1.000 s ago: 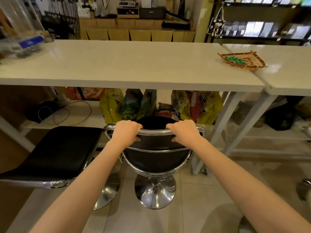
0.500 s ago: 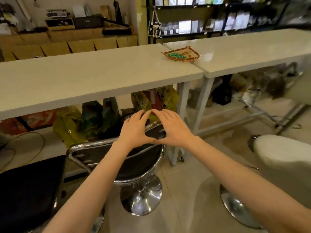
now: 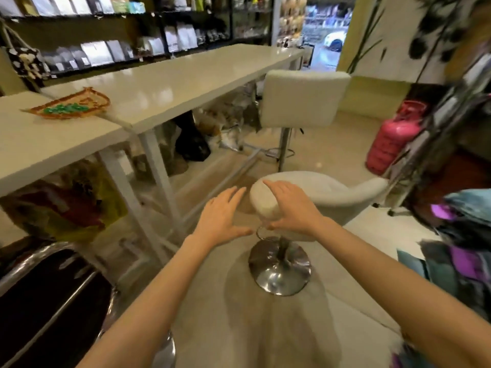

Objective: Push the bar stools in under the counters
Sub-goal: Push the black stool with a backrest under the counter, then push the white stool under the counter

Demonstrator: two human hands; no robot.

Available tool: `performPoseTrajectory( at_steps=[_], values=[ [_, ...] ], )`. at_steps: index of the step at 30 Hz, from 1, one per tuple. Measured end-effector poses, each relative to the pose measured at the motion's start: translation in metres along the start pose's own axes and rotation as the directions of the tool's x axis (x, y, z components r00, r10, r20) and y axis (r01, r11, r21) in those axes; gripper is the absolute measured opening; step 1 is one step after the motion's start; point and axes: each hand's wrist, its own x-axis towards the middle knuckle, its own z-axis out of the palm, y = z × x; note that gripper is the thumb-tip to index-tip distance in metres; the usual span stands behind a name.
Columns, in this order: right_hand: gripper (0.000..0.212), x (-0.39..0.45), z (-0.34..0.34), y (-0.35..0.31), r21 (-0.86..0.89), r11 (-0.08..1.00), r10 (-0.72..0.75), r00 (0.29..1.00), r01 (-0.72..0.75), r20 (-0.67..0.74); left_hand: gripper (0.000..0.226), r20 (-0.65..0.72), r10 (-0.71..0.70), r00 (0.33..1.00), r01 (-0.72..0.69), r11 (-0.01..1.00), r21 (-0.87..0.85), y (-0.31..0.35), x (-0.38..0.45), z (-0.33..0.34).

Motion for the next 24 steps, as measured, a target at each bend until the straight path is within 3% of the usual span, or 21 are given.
performPoseTrajectory(
  at_steps=[7, 13, 20, 24],
  values=[
    [0.108, -0.043, -0.013, 0.131, -0.012, 0.995, 0.101, 0.994, -0.101, 0.028, 0.102, 0.012, 0.07, 0.997, -0.069, 0.995, -0.076, 0.097, 0.078, 0.05],
    [0.108, -0.063, -0.013, 0.226, -0.002, 0.994, 0.107, 0.991, -0.107, 0.075, 0.105, 0.053, 0.038, 0.998, -0.032, 0.994, -0.106, 0.153, 0.133, 0.086],
    [0.11, -0.058, 0.009, 0.29, 0.035, 0.995, 0.083, 0.987, -0.088, 0.14, 0.106, 0.149, 0.028, 0.988, -0.019, 0.998, -0.059, 0.181, 0.174, 0.113],
    [0.11, -0.04, 0.025, 0.313, 0.005, 1.0, 0.001, 0.988, -0.002, 0.157, 0.108, 0.195, 0.028, 0.98, -0.03, 1.0, 0.003, 0.184, 0.198, 0.129]
  ],
)
